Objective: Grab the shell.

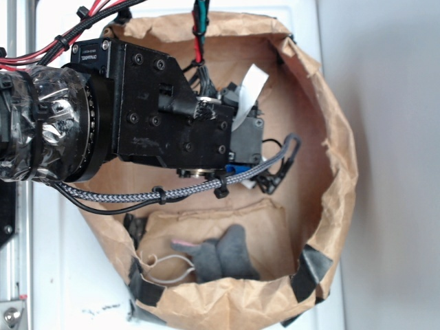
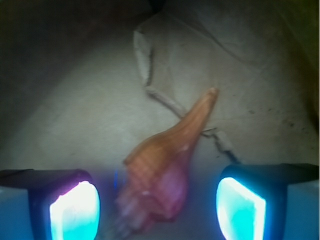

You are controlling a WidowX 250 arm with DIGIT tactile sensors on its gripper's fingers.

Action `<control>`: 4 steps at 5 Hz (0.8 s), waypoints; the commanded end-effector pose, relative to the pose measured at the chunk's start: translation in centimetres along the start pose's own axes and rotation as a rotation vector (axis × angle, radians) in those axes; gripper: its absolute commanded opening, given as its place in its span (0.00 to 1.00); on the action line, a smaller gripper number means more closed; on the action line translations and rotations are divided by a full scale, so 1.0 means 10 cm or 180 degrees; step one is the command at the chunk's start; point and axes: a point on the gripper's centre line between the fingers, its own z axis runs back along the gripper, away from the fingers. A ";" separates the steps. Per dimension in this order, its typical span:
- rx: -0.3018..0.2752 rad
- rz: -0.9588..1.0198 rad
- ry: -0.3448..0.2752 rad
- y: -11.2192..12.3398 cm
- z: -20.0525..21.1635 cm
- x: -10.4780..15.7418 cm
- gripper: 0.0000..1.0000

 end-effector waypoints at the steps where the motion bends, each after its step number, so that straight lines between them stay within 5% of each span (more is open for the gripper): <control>1: -0.0042 0.0039 -0.0014 0.13 0.18 0.12 1.00; 4: 0.0031 -0.0003 0.0158 0.18 0.20 0.04 1.00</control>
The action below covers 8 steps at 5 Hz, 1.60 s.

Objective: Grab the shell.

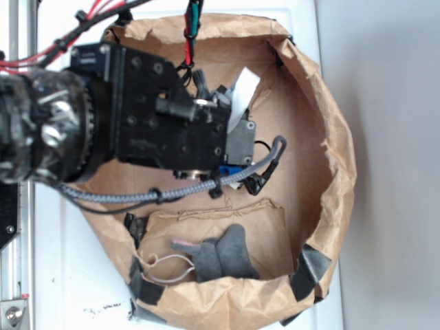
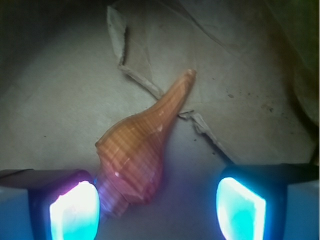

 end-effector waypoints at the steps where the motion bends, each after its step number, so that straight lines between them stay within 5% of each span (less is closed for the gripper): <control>1: -0.0148 -0.0020 -0.0007 0.08 0.22 0.14 1.00; 4: -0.0148 -0.0020 -0.0007 0.08 0.22 0.14 1.00; 6: -0.0444 0.0116 0.0282 -0.07 0.50 0.21 1.00; 8: -0.0445 0.0160 0.0326 -0.13 0.44 0.26 1.00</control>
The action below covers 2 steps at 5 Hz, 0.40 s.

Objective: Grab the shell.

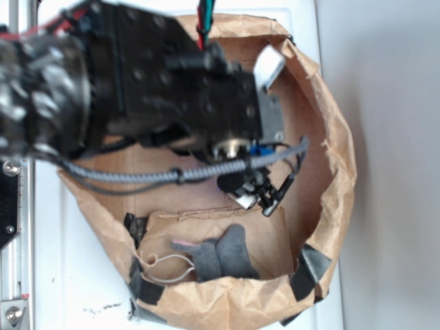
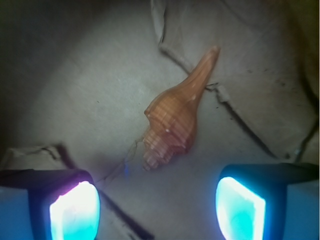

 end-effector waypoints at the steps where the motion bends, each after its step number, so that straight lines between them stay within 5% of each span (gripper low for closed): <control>1: -0.0076 0.0072 -0.0373 0.03 0.04 0.31 1.00; 2: -0.0042 0.0118 -0.0482 -0.01 -0.05 0.34 1.00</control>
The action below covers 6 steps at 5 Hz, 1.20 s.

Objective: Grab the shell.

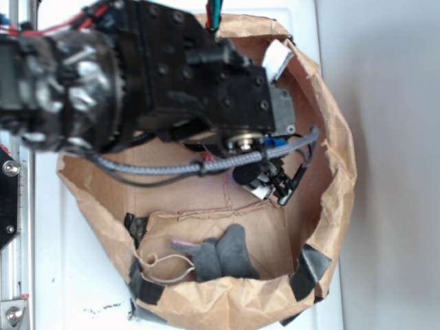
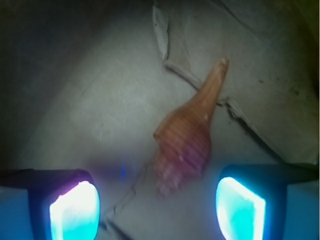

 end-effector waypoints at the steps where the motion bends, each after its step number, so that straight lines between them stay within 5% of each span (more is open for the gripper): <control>1: -0.0025 0.0069 -0.0389 0.00 0.00 0.25 1.00; 4: -0.0078 -0.0183 -0.0808 0.17 -0.19 0.16 1.00; 5: -0.0047 -0.0168 -0.0877 0.20 -0.25 0.12 0.00; 6: -0.0088 -0.0180 -0.0818 0.17 -0.18 0.07 0.00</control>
